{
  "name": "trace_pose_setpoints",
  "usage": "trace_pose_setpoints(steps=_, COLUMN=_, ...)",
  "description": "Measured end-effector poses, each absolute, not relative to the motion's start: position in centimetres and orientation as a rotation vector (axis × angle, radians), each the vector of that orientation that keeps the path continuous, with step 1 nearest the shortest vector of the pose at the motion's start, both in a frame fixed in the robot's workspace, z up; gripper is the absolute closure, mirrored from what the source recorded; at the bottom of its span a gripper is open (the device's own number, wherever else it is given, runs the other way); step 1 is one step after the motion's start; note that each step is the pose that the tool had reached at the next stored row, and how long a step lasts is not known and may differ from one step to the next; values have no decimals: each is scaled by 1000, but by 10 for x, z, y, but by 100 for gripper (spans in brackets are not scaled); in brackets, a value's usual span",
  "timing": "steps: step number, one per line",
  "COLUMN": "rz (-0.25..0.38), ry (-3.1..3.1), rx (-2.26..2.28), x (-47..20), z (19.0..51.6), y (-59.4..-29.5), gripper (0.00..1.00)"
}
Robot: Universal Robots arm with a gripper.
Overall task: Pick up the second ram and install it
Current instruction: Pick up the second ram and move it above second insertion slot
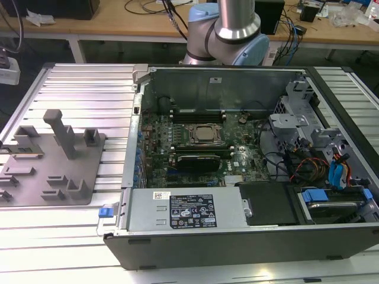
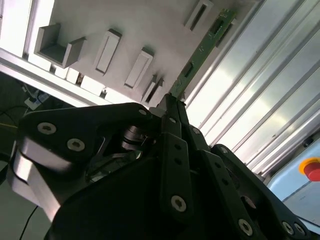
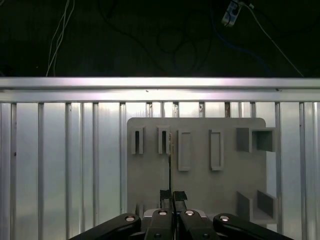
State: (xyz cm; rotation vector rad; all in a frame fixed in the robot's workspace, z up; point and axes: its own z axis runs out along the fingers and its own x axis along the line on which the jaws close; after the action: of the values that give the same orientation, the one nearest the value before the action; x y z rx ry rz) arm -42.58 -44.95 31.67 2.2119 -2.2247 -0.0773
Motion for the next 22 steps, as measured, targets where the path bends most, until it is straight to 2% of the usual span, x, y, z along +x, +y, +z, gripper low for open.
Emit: trace_pose_setpoints(steps=22, rz=-83, ry=-2227, rx=2214, x=-426, z=343, y=-449, gripper=91)
